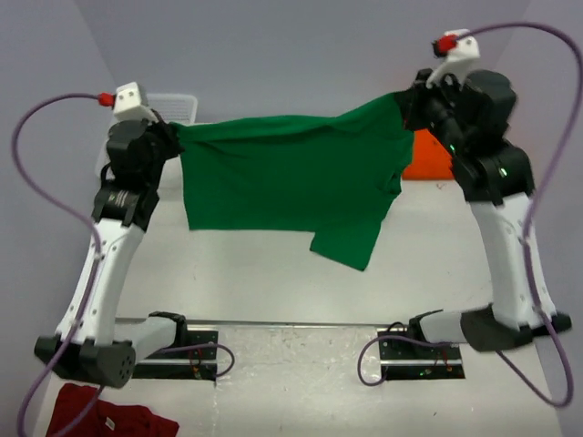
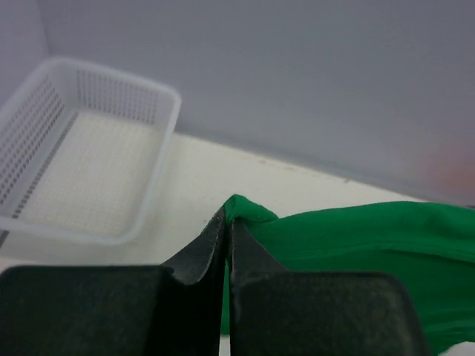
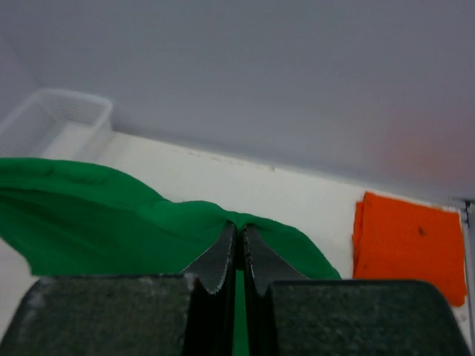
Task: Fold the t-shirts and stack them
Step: Flatten out the tshirt
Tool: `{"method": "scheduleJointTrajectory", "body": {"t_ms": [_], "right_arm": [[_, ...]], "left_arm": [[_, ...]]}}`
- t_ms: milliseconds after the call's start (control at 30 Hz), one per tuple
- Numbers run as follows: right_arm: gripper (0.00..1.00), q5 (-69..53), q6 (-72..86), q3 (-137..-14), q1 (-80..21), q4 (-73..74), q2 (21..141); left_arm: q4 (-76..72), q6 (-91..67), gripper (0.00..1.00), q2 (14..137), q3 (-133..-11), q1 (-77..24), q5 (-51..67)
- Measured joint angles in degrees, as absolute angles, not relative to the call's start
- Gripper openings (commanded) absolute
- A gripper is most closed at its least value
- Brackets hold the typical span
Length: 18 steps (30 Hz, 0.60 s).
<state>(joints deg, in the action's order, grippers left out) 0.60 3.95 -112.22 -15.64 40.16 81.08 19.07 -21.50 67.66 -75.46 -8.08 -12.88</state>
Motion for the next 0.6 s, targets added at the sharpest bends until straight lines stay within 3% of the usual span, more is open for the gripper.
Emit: {"method": "scheduleJointTrajectory", "body": {"t_ms": [300, 600], "right_arm": [[0.00, -4.7, 4.4, -114.0, -22.0, 40.5, 52.1], [0.00, -13.7, 7.9, -114.9, -22.2, 42.0, 49.5]], "left_arm": [[24.9, -21.4, 0.00, 44.4, -84.2, -7.9, -4.8], [30.2, -21.4, 0.00, 43.1, -90.5, -7.9, -4.2]]}}
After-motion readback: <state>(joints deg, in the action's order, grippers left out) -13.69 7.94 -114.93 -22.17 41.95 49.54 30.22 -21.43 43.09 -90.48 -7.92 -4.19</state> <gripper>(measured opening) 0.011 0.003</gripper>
